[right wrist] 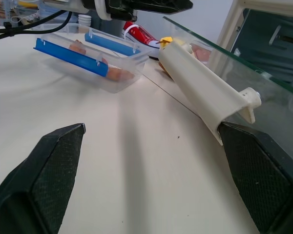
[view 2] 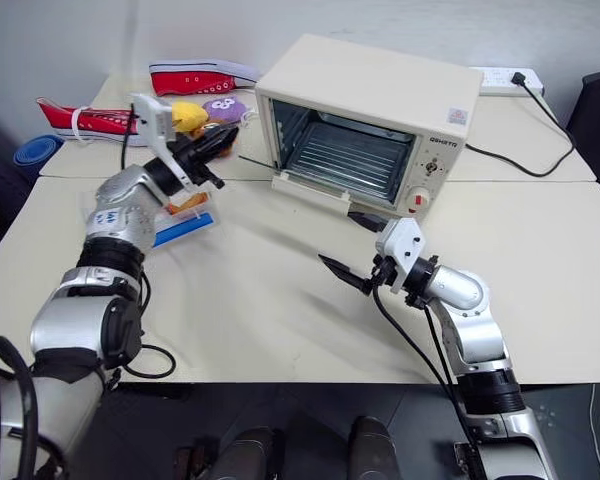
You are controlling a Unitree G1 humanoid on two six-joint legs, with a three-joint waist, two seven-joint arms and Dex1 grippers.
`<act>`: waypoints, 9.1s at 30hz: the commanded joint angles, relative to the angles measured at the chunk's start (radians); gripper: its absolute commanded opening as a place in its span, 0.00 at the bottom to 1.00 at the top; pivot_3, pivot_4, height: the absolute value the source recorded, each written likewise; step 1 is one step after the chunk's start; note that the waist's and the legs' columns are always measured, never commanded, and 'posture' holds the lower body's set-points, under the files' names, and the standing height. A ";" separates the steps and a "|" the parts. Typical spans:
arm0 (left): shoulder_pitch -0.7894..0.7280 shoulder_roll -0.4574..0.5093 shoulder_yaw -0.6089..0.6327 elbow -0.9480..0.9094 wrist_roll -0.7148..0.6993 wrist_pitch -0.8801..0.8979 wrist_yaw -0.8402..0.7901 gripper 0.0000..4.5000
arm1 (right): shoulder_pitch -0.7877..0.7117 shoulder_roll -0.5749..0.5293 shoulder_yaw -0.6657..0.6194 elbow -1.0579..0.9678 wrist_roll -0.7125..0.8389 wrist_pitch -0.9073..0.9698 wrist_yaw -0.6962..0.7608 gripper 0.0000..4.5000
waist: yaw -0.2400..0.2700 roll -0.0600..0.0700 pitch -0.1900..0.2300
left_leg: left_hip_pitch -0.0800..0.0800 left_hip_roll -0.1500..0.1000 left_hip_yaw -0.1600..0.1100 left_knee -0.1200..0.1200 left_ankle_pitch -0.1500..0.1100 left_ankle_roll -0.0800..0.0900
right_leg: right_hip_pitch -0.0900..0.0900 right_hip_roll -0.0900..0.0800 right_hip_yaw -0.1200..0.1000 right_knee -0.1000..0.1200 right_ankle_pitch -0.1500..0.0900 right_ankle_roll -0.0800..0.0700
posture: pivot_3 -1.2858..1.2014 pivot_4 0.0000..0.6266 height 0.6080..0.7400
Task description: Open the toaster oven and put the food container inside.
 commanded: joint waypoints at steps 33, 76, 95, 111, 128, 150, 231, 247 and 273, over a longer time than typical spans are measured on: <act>0.337 -0.031 -0.158 -0.483 0.188 0.091 -0.095 0.00 | 0.384 -0.135 -0.259 -0.307 0.128 0.057 -0.059 1.00 | 0.047 -0.002 0.000 | -0.007 0.000 0.003 0.014 -0.003 0.005 | -0.001 0.000 0.002 0.000 0.006 0.001 | 0.52 0.24 1.00; 0.497 0.516 0.216 -0.704 -0.187 1.193 0.589 0.91 | 0.217 -0.058 -0.091 -0.202 0.217 -0.096 0.191 1.00 | 0.008 -0.007 -0.003 | 0.004 0.010 0.014 0.011 -0.008 0.001 | -0.002 0.009 0.013 0.002 0.006 -0.001 | 0.52 0.24 1.00; 0.374 0.540 0.201 -0.613 -0.120 1.019 0.425 0.06 | 0.270 -0.084 -0.117 -0.237 0.195 -0.103 0.131 1.00 | 0.017 -0.009 -0.002 | 0.003 0.010 0.014 0.013 -0.009 0.001 | -0.002 0.009 0.013 0.002 0.006 -0.001 | 0.52 0.24 1.00; -0.016 0.122 -0.184 -0.540 -0.019 0.997 0.246 0.06 | 0.551 -0.114 -0.326 -0.349 0.146 -0.136 -0.008 1.00 | 0.051 -0.011 -0.003 | -0.002 0.009 0.016 0.019 -0.010 0.003 | -0.003 0.009 0.013 0.001 0.007 -0.001 | 0.52 0.24 1.00; -0.061 -0.059 -0.153 -0.404 0.092 0.885 0.381 0.22 | 0.576 -0.047 -0.272 -0.435 0.092 -0.132 -0.134 1.00 | 0.052 -0.011 -0.002 | -0.001 0.010 0.017 0.017 -0.010 0.003 | -0.004 0.009 0.015 0.001 0.006 -0.001 | 0.52 0.24 1.00; 0.328 0.369 -0.148 -0.625 0.074 0.509 -0.205 0.62 | 0.416 -0.182 -0.067 -0.524 0.142 0.298 -0.129 0.56 | 0.035 -0.011 -0.003 | 0.002 0.012 0.018 0.017 -0.010 0.002 | -0.003 0.011 0.015 0.002 0.006 -0.002 | 0.52 0.24 1.00; 0.757 0.354 0.043 -1.012 -0.189 0.261 -0.486 0.99 | -0.136 -0.067 -0.071 0.574 -0.035 -0.118 0.178 0.00 | -0.006 -0.010 -0.003 | -0.011 0.015 0.021 0.030 -0.013 0.003 | -0.016 0.010 0.012 0.013 0.007 -0.003 | 0.52 0.24 1.00; 0.778 0.216 0.231 -1.104 -0.350 0.433 -0.084 0.99 | -0.189 0.068 -0.217 0.337 0.217 -0.078 0.134 0.00 | -0.003 -0.010 -0.003 | -0.011 0.016 0.019 0.030 -0.014 0.002 | -0.016 0.011 0.011 0.013 0.007 -0.004 | 0.52 0.24 1.00; 1.055 0.363 0.165 -1.022 -0.087 0.133 -0.183 1.00 | 0.075 -0.205 -0.113 0.104 0.199 -0.002 0.490 0.83 | 0.000 -0.010 -0.002 | -0.010 0.016 0.024 0.029 -0.015 0.003 | -0.017 0.011 0.012 0.012 0.008 -0.005 | 0.52 0.24 1.00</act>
